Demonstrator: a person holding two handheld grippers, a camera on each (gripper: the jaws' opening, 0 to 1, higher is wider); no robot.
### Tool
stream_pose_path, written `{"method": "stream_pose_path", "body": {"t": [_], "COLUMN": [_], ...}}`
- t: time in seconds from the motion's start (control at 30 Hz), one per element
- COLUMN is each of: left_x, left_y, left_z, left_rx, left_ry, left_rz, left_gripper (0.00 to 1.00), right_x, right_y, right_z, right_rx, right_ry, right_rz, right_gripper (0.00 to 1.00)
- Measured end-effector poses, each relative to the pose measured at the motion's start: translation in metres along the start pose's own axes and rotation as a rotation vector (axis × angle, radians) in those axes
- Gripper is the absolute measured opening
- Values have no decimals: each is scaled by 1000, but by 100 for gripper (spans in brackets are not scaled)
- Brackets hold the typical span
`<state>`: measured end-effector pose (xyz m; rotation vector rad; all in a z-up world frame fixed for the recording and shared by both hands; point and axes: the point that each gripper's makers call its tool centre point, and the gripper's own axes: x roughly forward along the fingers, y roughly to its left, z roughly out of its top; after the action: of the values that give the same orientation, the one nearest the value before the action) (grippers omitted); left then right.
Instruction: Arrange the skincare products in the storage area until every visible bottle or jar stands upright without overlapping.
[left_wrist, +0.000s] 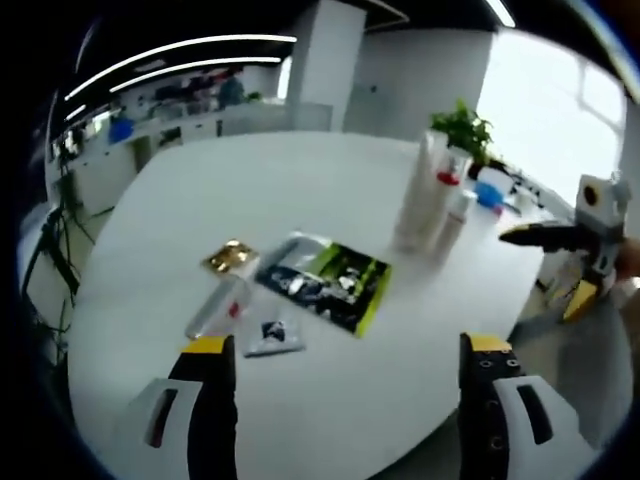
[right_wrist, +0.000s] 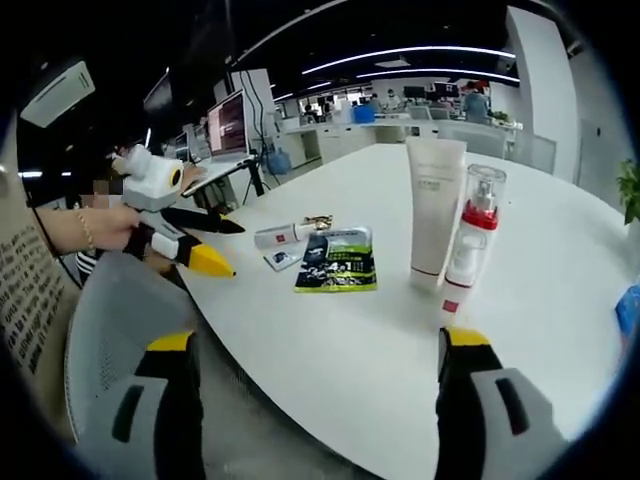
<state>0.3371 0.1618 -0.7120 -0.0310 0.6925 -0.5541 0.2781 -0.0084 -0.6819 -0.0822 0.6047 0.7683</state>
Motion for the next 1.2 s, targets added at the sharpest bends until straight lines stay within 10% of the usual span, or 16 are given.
{"method": "stream_pose_path", "body": {"t": [0.77,1.2], "left_x": [81,106], "left_y": [8,12], "left_z": [18,10], "left_rx": [-69,-236], "left_ry": [102,158], "left_rz": [243,356], "left_gripper": [97,97], "right_x": [1,-1], "right_y": [0,-5], "right_z": [-5,-4], "right_rx": [7,27], "right_ry": [26,8], "right_rz": [2,-13], "right_gripper": [99,99]}}
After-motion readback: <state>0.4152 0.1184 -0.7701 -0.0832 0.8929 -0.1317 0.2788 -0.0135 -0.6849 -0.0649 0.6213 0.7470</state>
